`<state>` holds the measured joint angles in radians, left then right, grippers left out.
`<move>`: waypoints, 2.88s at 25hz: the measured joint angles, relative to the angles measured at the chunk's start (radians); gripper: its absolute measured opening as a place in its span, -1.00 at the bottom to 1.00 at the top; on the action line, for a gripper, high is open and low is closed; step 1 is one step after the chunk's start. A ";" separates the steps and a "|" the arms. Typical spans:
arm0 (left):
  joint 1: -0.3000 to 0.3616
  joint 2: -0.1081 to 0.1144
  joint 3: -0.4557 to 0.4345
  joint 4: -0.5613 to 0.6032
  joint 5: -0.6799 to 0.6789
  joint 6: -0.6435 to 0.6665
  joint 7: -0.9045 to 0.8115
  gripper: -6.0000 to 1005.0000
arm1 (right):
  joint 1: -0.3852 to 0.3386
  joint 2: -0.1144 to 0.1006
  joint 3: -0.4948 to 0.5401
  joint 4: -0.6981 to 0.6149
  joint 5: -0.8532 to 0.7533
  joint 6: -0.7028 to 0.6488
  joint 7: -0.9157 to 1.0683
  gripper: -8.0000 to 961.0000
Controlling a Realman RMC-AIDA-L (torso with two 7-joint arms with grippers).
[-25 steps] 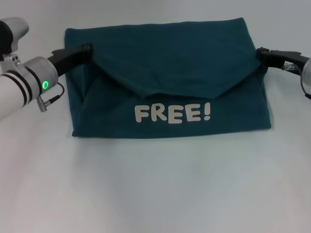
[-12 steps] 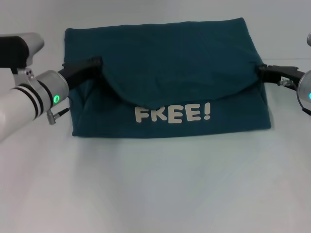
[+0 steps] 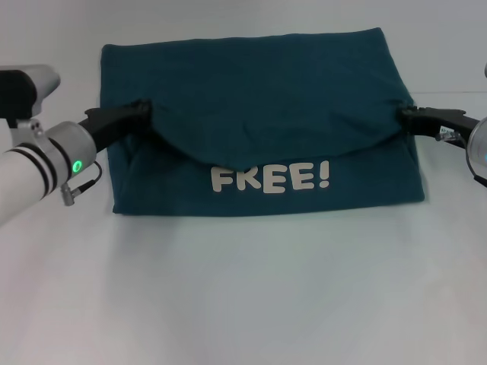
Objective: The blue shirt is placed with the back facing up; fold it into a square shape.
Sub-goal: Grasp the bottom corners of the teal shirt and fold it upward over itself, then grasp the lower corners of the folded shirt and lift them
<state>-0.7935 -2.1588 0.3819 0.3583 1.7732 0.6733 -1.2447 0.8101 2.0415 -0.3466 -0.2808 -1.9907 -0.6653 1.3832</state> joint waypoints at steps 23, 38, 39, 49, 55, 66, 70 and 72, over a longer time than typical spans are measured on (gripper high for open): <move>0.230 -0.005 0.259 0.271 0.009 0.234 -0.241 0.52 | -0.138 -0.006 -0.007 -0.200 0.041 -0.346 0.163 0.87; 0.307 -0.010 0.257 0.289 0.134 0.283 -0.188 0.72 | -0.245 -0.083 -0.174 -0.274 0.034 -0.621 0.506 0.92; 0.310 -0.011 0.256 0.282 0.138 0.275 -0.171 0.72 | -0.247 -0.083 -0.175 -0.274 0.034 -0.622 0.511 0.92; 0.334 -0.013 0.258 0.268 0.177 0.266 -0.090 0.72 | -0.248 -0.076 -0.175 -0.274 0.033 -0.610 0.530 0.92; 0.344 -0.013 0.262 0.270 0.196 0.288 -0.085 0.72 | -0.249 -0.074 -0.176 -0.271 0.033 -0.600 0.530 0.91; 0.337 -0.013 0.271 0.262 0.221 0.307 -0.066 0.69 | -0.255 -0.075 -0.171 -0.265 0.033 -0.597 0.528 0.91; 0.336 -0.013 0.273 0.261 0.221 0.307 -0.066 0.67 | -0.256 -0.075 -0.171 -0.265 0.034 -0.596 0.525 0.91; 0.335 -0.013 0.273 0.261 0.221 0.307 -0.066 0.65 | -0.256 -0.074 -0.171 -0.265 0.034 -0.595 0.524 0.91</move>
<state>-0.4582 -2.1722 0.6551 0.6197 1.9944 0.9803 -1.3105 0.5537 1.9672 -0.5179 -0.5461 -1.9564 -1.2608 1.9072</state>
